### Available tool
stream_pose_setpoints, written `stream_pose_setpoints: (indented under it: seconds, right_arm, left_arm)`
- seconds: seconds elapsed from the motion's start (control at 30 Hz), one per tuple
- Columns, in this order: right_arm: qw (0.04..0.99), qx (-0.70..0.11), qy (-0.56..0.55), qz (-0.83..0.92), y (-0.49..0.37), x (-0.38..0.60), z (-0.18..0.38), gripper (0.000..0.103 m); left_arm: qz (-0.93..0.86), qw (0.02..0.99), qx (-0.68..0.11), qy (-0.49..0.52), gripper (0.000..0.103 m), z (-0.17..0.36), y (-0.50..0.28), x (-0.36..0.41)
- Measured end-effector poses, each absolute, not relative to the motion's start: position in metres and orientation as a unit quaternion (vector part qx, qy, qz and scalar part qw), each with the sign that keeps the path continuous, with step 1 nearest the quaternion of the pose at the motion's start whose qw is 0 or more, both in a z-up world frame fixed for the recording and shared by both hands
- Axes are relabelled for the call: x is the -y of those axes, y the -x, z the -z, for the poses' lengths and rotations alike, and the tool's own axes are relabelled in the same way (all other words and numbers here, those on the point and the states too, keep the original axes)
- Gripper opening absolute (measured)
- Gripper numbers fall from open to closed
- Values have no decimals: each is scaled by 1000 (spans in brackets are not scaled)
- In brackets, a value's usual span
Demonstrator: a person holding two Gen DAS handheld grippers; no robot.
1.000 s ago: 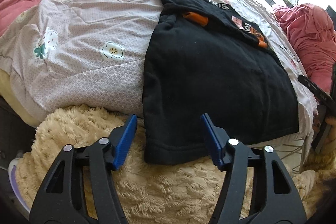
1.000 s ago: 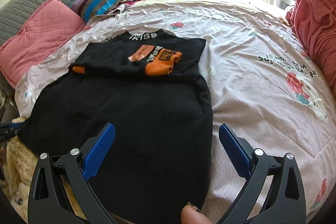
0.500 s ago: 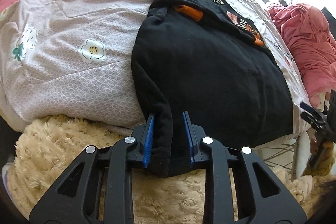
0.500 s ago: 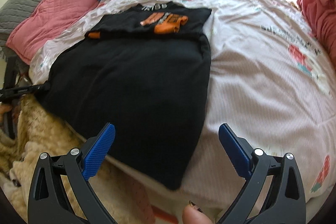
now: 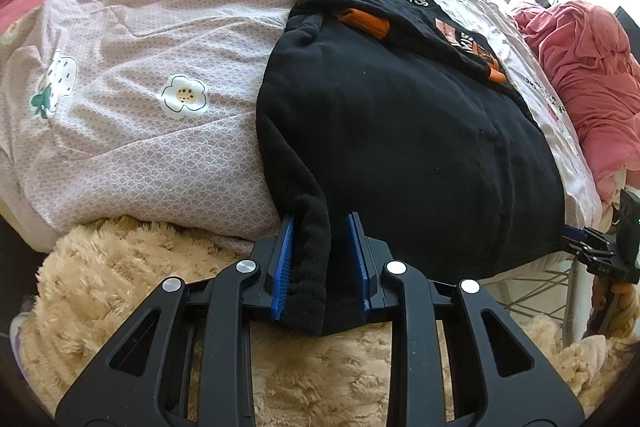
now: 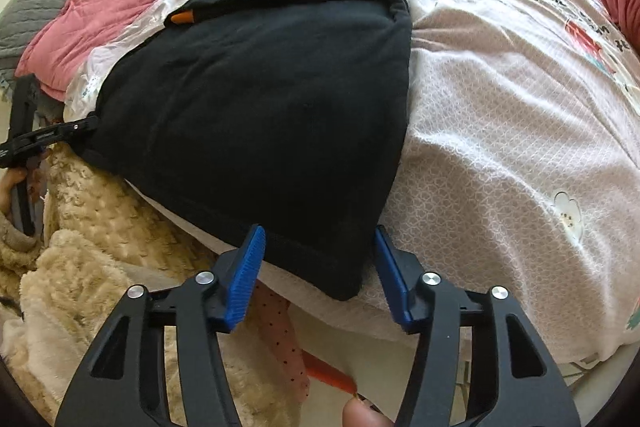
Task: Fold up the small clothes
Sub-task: 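Grasp one hem corner with the left gripper while the right grasps the other, then lift the hem with both grippers and fold it toward the collar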
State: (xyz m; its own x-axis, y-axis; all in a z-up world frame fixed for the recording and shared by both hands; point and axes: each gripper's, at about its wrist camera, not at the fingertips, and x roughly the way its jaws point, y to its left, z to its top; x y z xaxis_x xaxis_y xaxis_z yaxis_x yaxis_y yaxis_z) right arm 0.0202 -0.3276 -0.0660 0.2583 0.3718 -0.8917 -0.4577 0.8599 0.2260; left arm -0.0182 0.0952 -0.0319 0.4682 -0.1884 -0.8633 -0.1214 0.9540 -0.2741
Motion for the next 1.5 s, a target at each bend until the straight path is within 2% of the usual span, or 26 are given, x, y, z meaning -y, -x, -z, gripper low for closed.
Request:
stream_pose_setpoints:
  seconds: [0.27, 0.37, 0.5, 0.57, 1.03, 1.5]
  right_arm:
    - [800, -535, 33, -270, -24, 330, 72, 9]
    - [807, -514, 25, -288, -23, 333, 60, 8]
    - [819, -483, 3, -310, -24, 337, 40, 7]
    - [826, -466, -2, -318, -25, 337, 29, 7]
    - [886, -339, -28, -317, -46, 346, -37, 7]
    - [910, -284, -60, -296, -67, 354, -66, 7]
  left_arm:
    - [16, 841, -524, 137, 19, 33, 17, -93]
    - [15, 840, -528, 125, 16, 33, 16, -90]
    - [11, 842, -528, 107, 6, 32, 17, -88]
    - [9, 843, -525, 112, 4, 30, 18, -92]
    - [21, 877, -447, 173, 3, -24, 22, -116]
    - [23, 902, -391, 182, 3, -77, -17, -123]
